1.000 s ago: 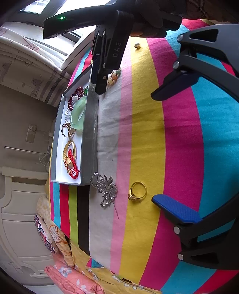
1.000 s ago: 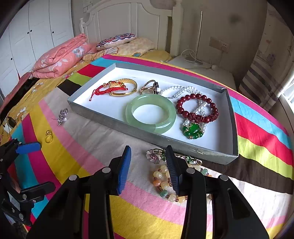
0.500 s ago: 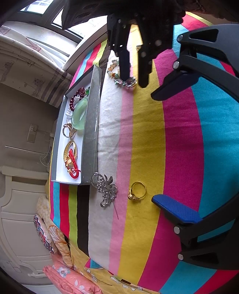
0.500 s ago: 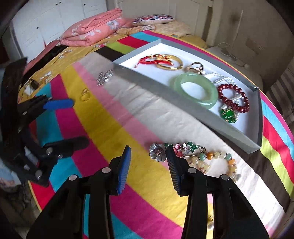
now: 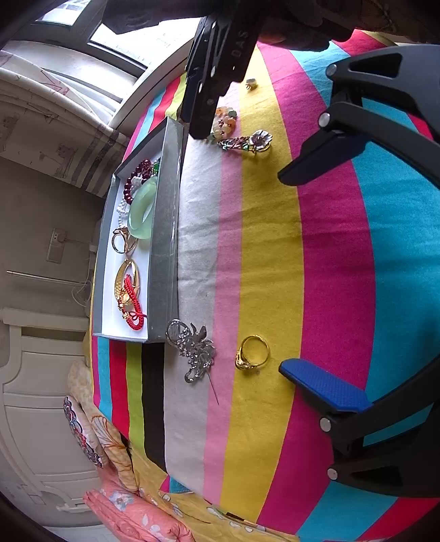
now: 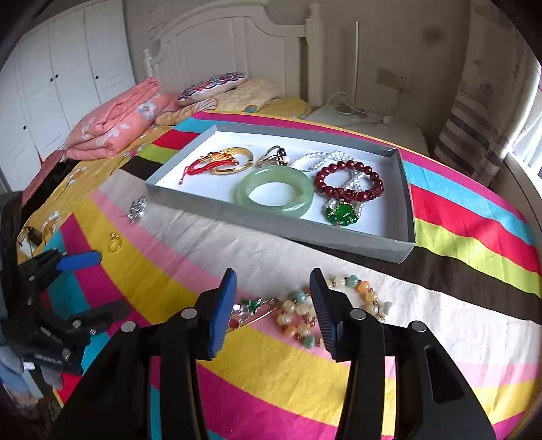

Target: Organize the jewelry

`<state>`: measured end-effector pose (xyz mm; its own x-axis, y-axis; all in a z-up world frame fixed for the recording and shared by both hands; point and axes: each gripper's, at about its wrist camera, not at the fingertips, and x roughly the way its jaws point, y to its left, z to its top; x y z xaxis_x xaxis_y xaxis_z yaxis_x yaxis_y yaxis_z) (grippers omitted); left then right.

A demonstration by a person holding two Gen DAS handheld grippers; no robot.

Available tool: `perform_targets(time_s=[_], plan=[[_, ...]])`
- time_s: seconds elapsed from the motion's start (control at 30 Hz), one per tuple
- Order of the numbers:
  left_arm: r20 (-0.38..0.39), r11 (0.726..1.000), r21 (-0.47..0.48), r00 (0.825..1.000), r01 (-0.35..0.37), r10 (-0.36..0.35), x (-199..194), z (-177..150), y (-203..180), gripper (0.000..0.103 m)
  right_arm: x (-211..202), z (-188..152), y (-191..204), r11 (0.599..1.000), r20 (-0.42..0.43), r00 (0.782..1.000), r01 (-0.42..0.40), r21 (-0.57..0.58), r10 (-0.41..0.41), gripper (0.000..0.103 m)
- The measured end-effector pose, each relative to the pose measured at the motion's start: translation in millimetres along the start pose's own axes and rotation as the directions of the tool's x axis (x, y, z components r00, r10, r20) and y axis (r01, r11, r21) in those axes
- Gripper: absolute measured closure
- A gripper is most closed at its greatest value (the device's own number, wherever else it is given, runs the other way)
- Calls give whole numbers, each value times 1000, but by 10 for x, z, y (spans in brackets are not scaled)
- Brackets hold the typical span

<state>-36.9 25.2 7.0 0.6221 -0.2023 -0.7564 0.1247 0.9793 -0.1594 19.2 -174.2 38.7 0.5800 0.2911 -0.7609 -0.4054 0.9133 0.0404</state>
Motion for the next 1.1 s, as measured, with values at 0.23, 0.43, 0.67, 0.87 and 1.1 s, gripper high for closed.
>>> perform_targets(time_s=[0.23, 0.43, 0.67, 0.87, 1.1], plan=[[3, 1000, -5, 1000, 6, -6, -4, -7, 8, 2, 322, -18, 173, 998, -39, 998, 40, -55, -42, 62], [5, 1000, -9, 1000, 10, -10, -12, -12, 15, 2, 228, -162, 348, 987, -25, 999, -43, -153, 39, 99], [5, 1000, -7, 1000, 9, -9, -14, -14, 22, 2, 32, -366, 481, 954, -22, 987, -157, -257, 157, 99], [3, 1000, -3, 1000, 4, -4, -12, -17, 17, 2, -77, -400, 228, 969, -17, 979, -204, -139, 203, 97], [-5, 1000, 13, 1000, -14, 15, 0, -20, -22, 2, -326, -538, -30, 984, 19, 986, -165, -66, 166, 97]])
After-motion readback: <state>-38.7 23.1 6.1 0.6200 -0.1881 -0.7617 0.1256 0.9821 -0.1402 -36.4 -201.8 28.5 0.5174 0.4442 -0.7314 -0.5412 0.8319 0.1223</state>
